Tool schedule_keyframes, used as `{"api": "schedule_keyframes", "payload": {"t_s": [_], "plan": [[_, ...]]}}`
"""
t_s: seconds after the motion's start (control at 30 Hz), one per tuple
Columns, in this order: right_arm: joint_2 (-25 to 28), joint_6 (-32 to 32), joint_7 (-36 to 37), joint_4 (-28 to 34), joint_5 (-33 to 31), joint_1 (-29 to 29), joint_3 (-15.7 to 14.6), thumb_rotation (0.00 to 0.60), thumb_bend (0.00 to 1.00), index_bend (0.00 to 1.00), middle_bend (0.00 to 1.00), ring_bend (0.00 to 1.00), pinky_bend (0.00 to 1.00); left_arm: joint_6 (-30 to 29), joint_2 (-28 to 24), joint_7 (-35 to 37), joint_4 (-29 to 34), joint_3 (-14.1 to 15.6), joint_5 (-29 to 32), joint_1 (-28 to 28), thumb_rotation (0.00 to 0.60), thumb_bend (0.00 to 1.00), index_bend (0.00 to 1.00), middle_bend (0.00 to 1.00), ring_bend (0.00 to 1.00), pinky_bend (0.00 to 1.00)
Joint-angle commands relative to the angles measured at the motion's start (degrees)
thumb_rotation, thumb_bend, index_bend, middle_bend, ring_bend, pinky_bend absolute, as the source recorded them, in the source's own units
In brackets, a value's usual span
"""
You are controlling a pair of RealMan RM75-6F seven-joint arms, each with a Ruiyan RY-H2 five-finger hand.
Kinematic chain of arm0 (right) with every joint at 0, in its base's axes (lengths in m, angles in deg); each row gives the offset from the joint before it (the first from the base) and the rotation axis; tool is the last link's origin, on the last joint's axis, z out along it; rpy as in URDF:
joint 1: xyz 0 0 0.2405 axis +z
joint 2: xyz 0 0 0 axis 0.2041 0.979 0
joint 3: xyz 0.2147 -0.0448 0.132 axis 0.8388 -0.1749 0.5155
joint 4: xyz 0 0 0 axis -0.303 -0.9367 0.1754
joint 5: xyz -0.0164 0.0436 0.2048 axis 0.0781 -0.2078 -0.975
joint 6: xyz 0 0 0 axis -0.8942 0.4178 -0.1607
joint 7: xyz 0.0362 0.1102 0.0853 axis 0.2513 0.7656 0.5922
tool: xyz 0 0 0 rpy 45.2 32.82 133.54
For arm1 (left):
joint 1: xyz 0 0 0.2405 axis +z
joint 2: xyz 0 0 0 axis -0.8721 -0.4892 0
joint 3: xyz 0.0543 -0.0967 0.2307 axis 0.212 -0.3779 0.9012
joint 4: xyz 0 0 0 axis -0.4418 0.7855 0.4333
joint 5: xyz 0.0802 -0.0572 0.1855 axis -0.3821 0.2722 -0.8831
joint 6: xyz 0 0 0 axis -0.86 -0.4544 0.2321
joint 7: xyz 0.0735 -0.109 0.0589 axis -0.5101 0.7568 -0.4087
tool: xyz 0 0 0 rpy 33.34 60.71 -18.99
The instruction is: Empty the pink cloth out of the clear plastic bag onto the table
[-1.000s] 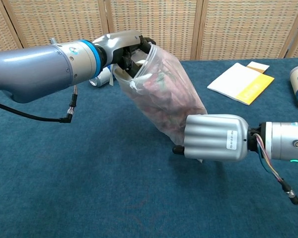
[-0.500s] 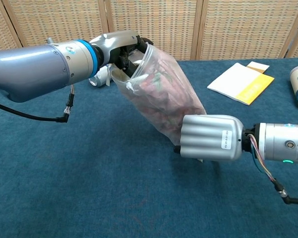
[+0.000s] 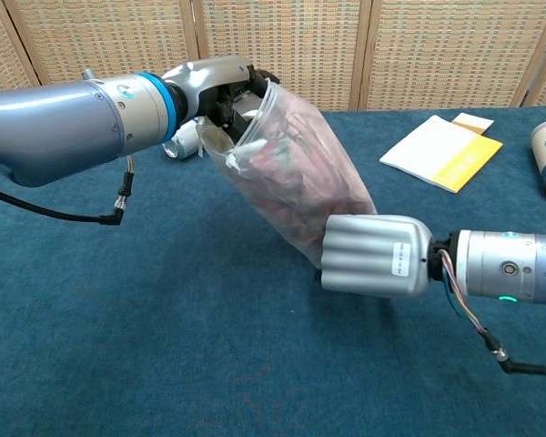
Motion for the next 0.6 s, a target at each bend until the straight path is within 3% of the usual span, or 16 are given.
{"api": "schedule_keyframes", "payload": {"t_s": [0.03, 0.23, 0.6], "plan": [[-0.54, -0.19, 0.48, -0.76, -0.22, 0.1, -0.12, 0.6, 0.56, 0.69, 0.78, 0.77, 0.99, 0.09, -0.08, 0.2, -0.04, 0.05, -0.03, 0.03, 0.6, 0.43, 0.73, 0.0, 0.0, 0.0], [-1.7, -0.12, 2.25, -2.82, -0.29, 0.3, -0.78, 0.6, 0.71, 0.82, 0.83, 0.8, 1.0, 0.06, -0.49, 0.48, 0.16, 0.14, -0.12, 0.11, 0.6, 0.43, 0.73, 0.0, 0.0, 0.0], [-1.55, 4.06, 5.24, -5.35, 1.34, -0.08, -2.7, 0.6, 0.75, 0.87, 0.87, 0.84, 1.0, -0.16, -1.44, 2.29, 0.05, 0.19, -1.34, 0.95, 0.6, 0.43, 0.73, 0.0, 0.0, 0.0]]}}
